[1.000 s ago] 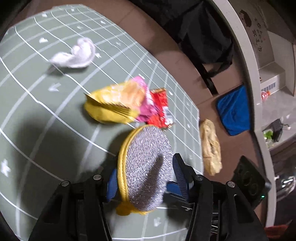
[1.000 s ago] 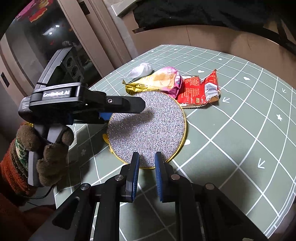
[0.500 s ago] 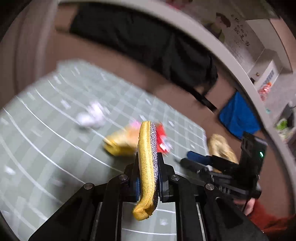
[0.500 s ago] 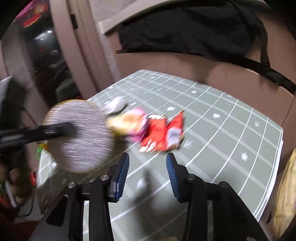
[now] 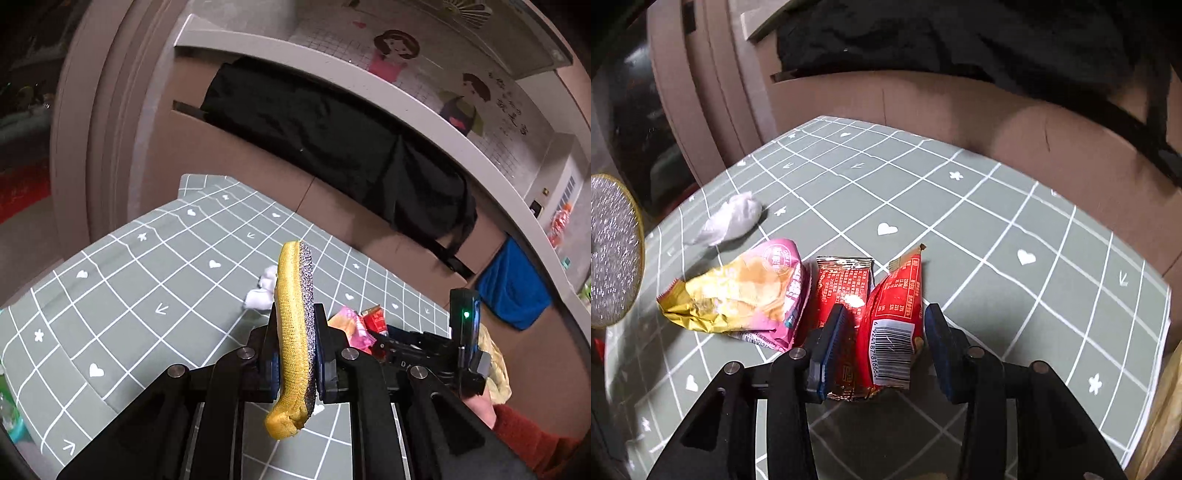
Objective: Collect trash
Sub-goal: 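Grasp the red snack packets with the right gripper while the left gripper lifts the pad, then carry the scouring pad and red packets over the bin with both grippers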
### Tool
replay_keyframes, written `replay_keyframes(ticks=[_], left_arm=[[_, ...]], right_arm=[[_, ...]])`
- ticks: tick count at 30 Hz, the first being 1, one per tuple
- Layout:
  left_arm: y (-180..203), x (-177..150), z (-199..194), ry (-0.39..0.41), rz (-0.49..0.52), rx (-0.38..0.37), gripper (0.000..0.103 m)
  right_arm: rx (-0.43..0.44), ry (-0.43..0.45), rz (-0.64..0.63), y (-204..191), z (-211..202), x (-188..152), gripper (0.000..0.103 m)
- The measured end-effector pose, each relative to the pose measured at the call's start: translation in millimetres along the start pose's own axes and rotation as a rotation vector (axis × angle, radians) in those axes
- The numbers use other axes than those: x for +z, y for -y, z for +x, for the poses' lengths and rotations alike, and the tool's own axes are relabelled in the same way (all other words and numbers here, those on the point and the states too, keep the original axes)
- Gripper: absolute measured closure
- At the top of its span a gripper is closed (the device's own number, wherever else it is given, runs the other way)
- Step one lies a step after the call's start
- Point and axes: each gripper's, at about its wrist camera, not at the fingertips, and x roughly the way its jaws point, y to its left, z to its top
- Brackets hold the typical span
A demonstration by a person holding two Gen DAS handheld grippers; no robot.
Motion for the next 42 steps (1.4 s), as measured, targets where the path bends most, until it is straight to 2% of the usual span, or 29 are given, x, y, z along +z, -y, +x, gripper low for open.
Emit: replay_keyframes(ticks=[1, 2, 5, 8, 13, 18, 23, 28, 34, 42], left_arm=[[0.1, -0.5, 1.4, -0.002, -0.004, 0.001, 0.089], [0.8, -0.9, 3.1, -0.004, -0.007, 0.001, 0.089], [10.0, 0.5, 5.8, -0.003, 0.008, -0.007, 0.089], [24.0, 5.1, 5.2, 0.007, 0.036, -0.024, 0.089], [64.8, 19.5, 4.6, 0.048, 0.102, -0.059, 0.089], [126.9, 31.6, 6.3, 0.100, 0.210, -0.090, 0.089], [191.5, 32.6, 14.9, 0.135, 0.298, -0.136, 0.089], [250.5, 24.7, 26.6, 0.141, 0.364, -0.187, 0.089], [319.6, 1.3, 43.8, 0.114, 0.440, -0.254, 0.089], [380.3, -29.8, 60.0, 0.074, 0.523, -0.324, 0.089]], right_arm=[[-0.002, -0.001, -0.008, -0.4, -1.3, -0.5, 0.063], [0.006, -0.003, -0.012, 0.1, -4.1, -1.5, 0.074], [0.041, 0.017, -0.011, 4.6, -20.1, -3.9, 0.082], [0.038, 0.060, -0.011, 11.8, -42.7, -3.5, 0.082], [0.016, 0.181, 0.010, 32.8, -102.6, -1.1, 0.082], [-0.037, 0.314, 0.026, 60.5, -169.5, -3.5, 0.082], [-0.106, 0.404, 0.050, 93.6, -221.5, -16.0, 0.082], [-0.188, 0.459, 0.062, 122.7, -259.1, -32.5, 0.082], [-0.275, 0.495, 0.110, 162.1, -297.0, -59.0, 0.082], [-0.376, 0.522, 0.208, 206.5, -333.8, -96.1, 0.082]])
